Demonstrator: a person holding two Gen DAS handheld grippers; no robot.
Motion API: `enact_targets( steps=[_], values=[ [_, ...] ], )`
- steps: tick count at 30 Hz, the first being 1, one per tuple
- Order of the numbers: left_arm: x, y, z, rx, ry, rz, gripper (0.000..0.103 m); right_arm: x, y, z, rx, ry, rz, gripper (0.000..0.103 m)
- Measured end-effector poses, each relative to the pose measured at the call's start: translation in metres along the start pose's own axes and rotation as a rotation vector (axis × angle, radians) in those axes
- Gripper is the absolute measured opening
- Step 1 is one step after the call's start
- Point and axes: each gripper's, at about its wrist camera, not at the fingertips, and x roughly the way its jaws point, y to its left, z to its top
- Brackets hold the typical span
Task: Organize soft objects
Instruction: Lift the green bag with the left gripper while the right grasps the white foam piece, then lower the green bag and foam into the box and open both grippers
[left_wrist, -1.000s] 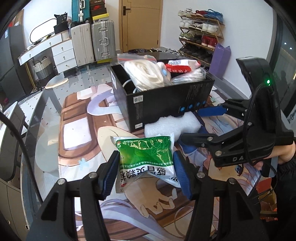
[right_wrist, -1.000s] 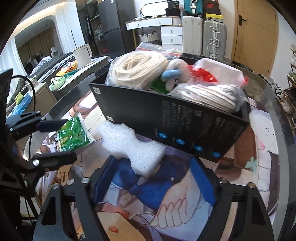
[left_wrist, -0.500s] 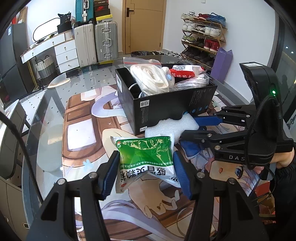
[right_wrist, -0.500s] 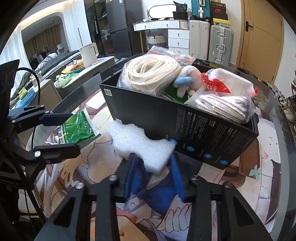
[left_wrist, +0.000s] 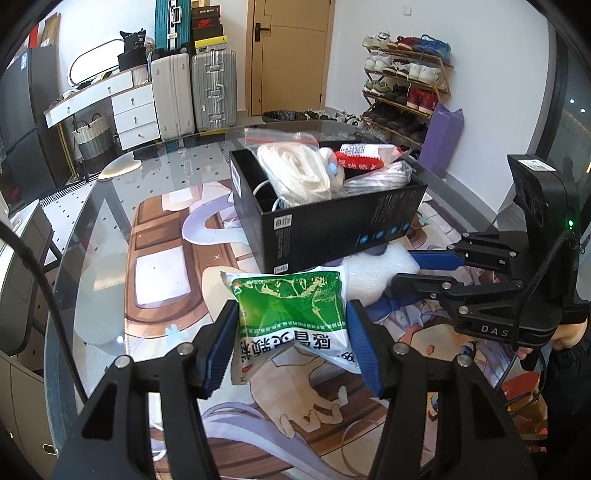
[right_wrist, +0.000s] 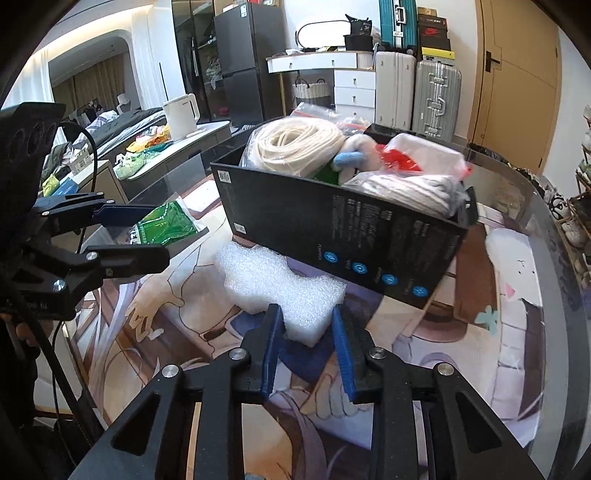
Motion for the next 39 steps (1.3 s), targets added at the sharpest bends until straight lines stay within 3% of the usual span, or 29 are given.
enact_targets(
  steps=[18,27,39],
  values=[
    [-0.020,0.010,0.017,-0.085,-0.123,0.002,0.058,-0.060,0.001,0.006,-0.004,-0.149,0.005,0.028],
    [-0.011,0.009,0.041,-0.100,-0.164,0.003,0.058,-0.083,-0.019,0.023,0.036,-0.239,-0.044,0.028],
    [0.016,0.003,0.076,-0.081,-0.187,0.042,0.058,-0.065,-0.034,0.051,0.041,-0.211,-0.147,0.028]
  ],
)
